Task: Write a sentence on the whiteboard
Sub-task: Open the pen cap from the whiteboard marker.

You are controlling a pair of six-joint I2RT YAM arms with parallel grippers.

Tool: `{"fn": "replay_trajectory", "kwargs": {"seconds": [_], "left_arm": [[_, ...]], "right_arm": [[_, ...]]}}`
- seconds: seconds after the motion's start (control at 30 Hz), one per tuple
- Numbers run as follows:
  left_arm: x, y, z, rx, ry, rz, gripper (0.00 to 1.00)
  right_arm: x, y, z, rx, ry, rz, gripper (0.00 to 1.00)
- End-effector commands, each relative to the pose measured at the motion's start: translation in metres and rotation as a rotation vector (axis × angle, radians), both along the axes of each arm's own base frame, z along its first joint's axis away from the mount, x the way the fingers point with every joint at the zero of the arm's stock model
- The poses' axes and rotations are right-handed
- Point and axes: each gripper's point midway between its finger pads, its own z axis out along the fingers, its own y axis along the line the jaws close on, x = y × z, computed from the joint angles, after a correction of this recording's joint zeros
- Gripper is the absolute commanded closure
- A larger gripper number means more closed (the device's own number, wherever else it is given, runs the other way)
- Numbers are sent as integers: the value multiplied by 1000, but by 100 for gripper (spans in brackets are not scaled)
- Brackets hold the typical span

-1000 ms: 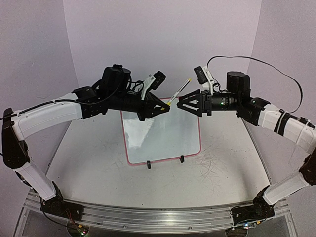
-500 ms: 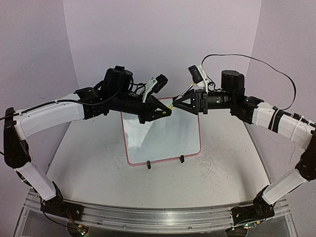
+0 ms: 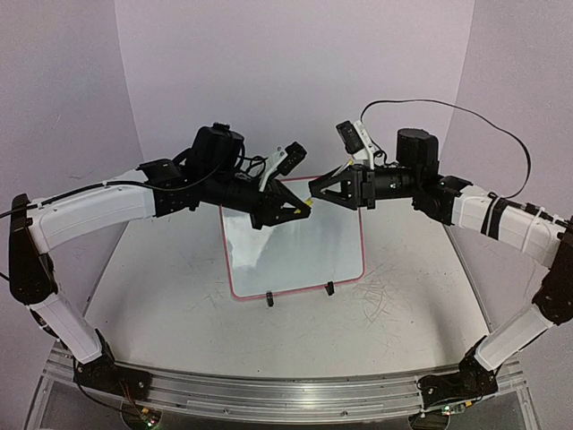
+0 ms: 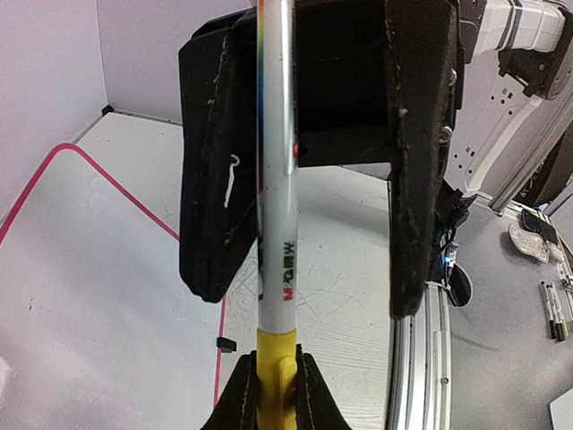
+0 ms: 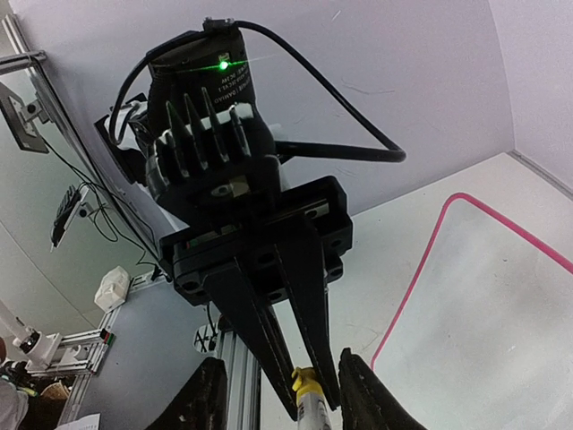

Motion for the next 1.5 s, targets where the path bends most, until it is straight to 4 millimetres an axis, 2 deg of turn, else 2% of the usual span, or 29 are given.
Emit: {"fn": "replay_trajectory", "kwargs": {"seconds": [0.0,0.13,0.23,0.3,0.47,0.63,0.7,0.87,1.0,1.03,1.13,1.2,1.27,1.33,1.47], "left_arm": [[-3,-1,26,-42,-38,-20,100],[-3,1,27,-31,-43,-17,100],[-3,2,28,-25,-45,-14,100],[-3,2,28,-22,-46,-17,100],[-3,1,25,-10,-36,-22,100],[-3,0,25,-4,-34,-26,100],[-2,0,24,-1,-33,-25,100],[-2,0,22,6,-31,-25,100],[-2,0,21,17,-31,-24,100],[-2,1,20,20,-32,-22,100],[-1,2,20,27,-34,-17,100],[-2,2,19,30,-33,-18,100],[-2,3,18,32,-33,-18,100],[-2,3,16,37,-31,-18,100],[-1,4,16,42,-34,-11,100]], "right_arm": [[-4,3,13,26,-62,29,60],[-2,4,7,2,-67,29,73],[0,5,0,-22,-73,23,67],[3,5,-3,-37,-72,12,66],[2,5,-3,-38,-75,21,81],[4,5,-6,-55,-88,8,75],[4,5,-6,-56,-88,12,76],[3,5,-13,-75,-82,23,83],[4,6,-16,-86,-77,29,97],[3,6,-17,-89,-71,30,97],[3,5,-20,-99,-99,36,89],[3,5,-20,-101,-99,36,89],[3,6,-21,-102,-96,39,91],[2,6,-21,-102,-92,45,99],[0,4,-22,-102,-100,46,100]]}}
